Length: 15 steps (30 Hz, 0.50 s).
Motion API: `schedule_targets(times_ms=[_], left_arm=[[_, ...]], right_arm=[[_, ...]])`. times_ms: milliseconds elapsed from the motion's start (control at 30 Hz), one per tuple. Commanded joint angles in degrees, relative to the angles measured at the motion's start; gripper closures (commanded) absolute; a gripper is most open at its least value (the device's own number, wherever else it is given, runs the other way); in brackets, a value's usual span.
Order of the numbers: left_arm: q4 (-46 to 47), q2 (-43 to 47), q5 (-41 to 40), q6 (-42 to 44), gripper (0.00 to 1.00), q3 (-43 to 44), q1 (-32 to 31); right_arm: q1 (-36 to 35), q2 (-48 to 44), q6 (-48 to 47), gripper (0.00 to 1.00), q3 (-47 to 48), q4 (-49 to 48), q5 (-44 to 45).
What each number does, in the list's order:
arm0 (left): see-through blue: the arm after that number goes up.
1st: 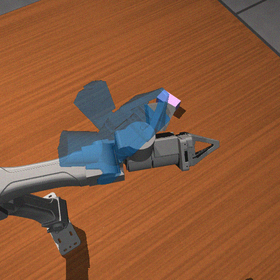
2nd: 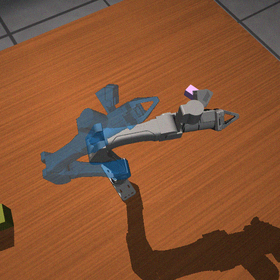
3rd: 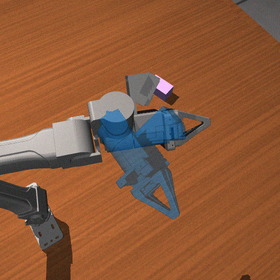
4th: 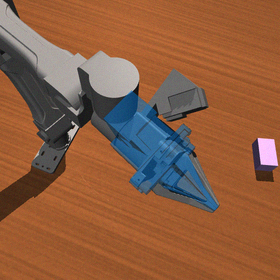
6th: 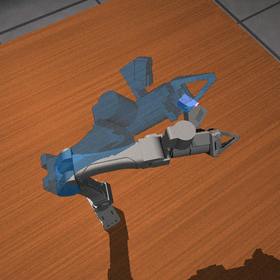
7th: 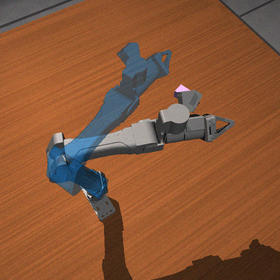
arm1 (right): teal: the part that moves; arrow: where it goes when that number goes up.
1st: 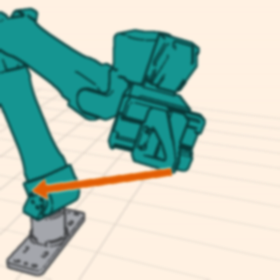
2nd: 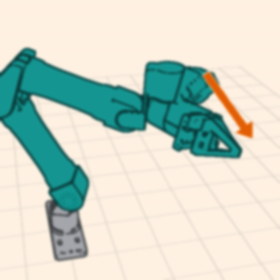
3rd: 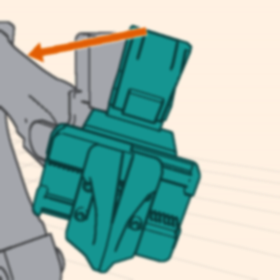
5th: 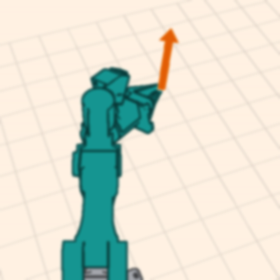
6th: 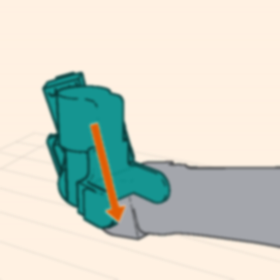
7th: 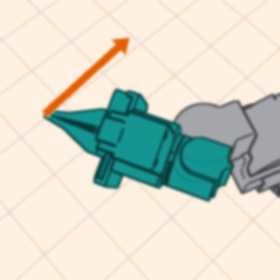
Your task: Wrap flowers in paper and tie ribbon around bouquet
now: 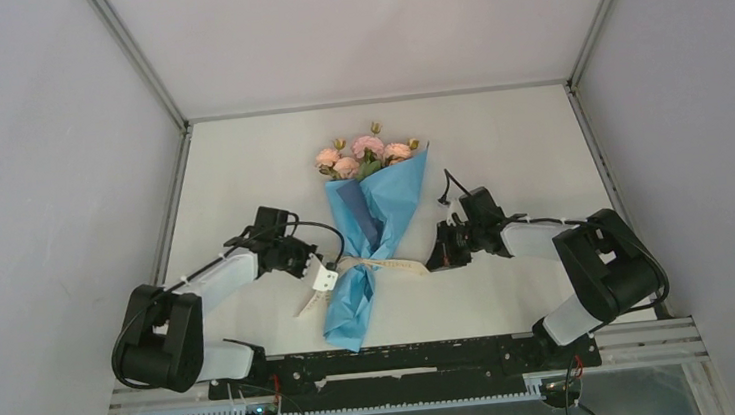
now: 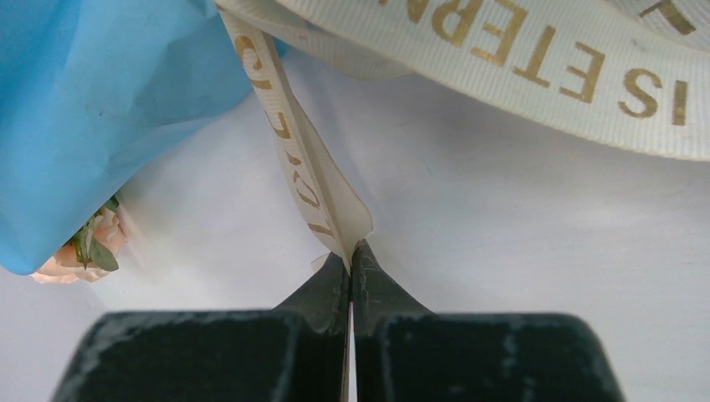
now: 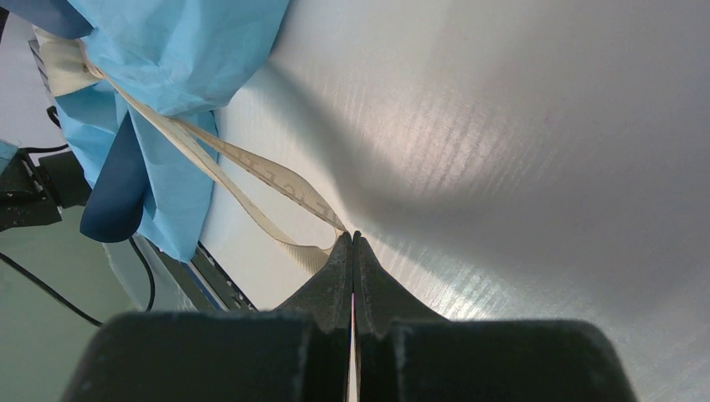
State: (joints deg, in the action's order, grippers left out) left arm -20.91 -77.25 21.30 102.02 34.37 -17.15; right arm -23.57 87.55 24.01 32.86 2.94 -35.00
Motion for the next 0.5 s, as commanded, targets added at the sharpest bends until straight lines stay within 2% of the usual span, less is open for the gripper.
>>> schedule_targets(times_ms=[0,167,233,333,400,433,467], left_arm=[[-2.04,1.48,-5.89,0.87,1.00,-0.36,3.07],[-4.92,3.12,-5.00,0.71,1.00,-0.18,2.21],[-10.42,6.44,-6.22,0.47,1.00,0.18,-2.72],[-16.44,11.25,-5.47,-11.84,1.00,1.32,-13.45],[-18.82,12.03,-4.62,-17.90,1.00,1.59,-19.20],[-18.71,12.66,-4.31,-20.23,1.00,1.15,-21.44],[-18.65,13.35,-4.24,-22.10,1.00,0.94,-23.47]], right_arm=[[2.26,0.29,-0.35,1.00,-2.27,3.65,5.29],[2.24,0.10,-0.37,1.00,-2.25,3.61,5.32],[2.15,-1.16,-0.33,1.00,-2.19,2.92,4.65],[1.69,-4.57,-0.58,0.98,-0.93,3.37,4.31],[1.95,-6.78,-0.70,0.83,0.58,5.20,5.33],[2.21,-7.93,-0.73,0.71,1.40,6.95,5.98],[2.68,-9.23,-0.91,0.52,2.16,8.66,6.73]])
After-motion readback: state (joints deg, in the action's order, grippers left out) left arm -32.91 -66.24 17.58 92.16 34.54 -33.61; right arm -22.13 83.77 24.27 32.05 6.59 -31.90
